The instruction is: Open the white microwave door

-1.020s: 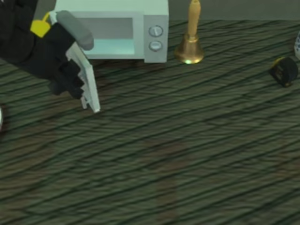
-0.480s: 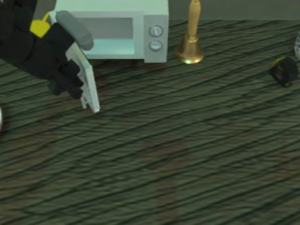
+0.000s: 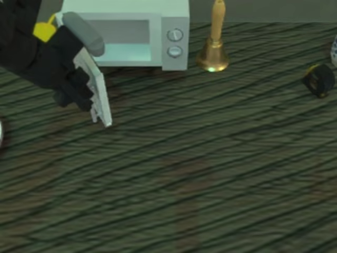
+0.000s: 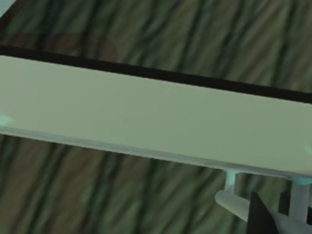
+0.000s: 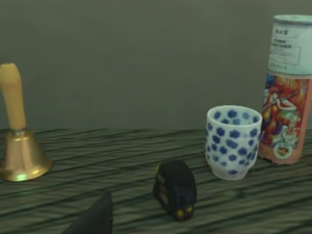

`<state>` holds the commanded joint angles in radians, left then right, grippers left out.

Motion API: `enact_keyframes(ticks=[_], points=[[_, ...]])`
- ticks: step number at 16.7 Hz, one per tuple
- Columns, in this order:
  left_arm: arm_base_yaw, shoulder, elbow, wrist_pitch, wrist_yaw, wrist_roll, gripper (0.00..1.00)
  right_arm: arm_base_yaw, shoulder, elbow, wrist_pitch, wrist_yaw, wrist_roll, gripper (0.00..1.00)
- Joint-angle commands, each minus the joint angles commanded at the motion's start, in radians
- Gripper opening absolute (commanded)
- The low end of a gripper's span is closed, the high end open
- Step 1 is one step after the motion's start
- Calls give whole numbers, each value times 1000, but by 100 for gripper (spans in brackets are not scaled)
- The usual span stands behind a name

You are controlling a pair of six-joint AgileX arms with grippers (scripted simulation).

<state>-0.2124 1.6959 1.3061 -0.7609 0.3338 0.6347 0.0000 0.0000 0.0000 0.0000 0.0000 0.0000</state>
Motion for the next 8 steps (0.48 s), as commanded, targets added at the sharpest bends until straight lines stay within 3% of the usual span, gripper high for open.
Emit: enact_keyframes(ticks=[4, 8], points=[[-2, 2, -3, -2, 4, 2, 0, 0, 0, 0, 0, 0, 0, 100], [31, 9, 8, -36, 33, 84, 0, 0, 0, 0, 0, 0, 0, 100]])
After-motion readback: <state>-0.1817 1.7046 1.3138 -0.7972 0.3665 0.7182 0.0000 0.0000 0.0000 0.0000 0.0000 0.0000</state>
